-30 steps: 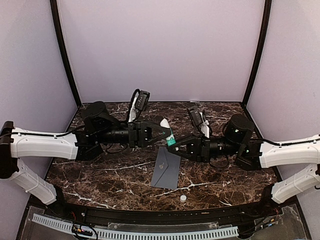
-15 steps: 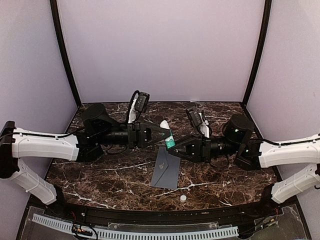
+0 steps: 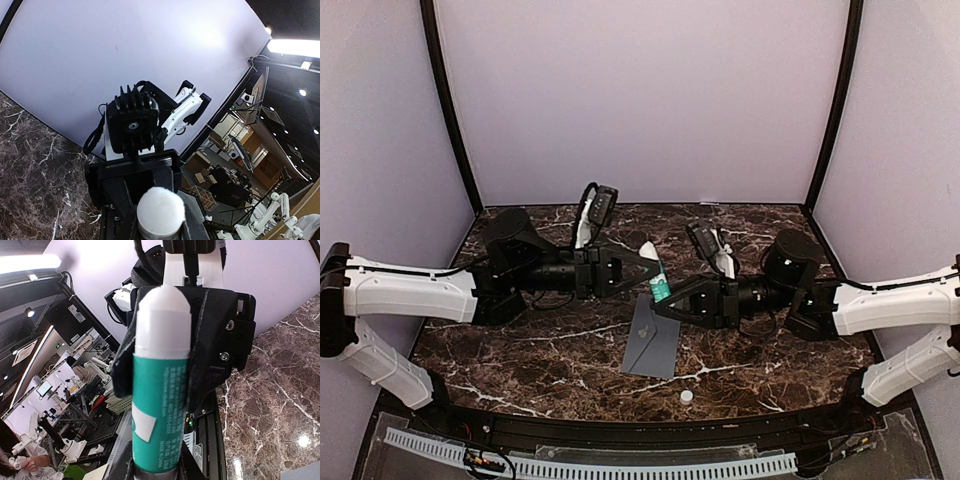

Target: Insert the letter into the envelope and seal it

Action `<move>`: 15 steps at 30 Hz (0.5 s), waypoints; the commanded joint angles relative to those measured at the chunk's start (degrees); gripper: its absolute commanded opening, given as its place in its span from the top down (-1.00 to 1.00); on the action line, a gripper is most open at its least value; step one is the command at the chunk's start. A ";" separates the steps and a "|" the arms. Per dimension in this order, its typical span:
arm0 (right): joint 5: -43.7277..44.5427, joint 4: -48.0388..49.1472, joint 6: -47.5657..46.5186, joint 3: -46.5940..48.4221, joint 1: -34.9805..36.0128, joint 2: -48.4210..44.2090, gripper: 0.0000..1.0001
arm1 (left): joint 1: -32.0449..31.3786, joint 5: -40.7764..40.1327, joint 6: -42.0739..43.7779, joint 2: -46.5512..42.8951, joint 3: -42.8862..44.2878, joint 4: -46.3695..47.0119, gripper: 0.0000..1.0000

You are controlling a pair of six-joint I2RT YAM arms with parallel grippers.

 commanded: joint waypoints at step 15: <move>46.29 -43.51 -15.38 19.41 3.67 5.42 1.00 | 0.18 -16.36 5.59 -3.60 -0.99 -13.80 1.00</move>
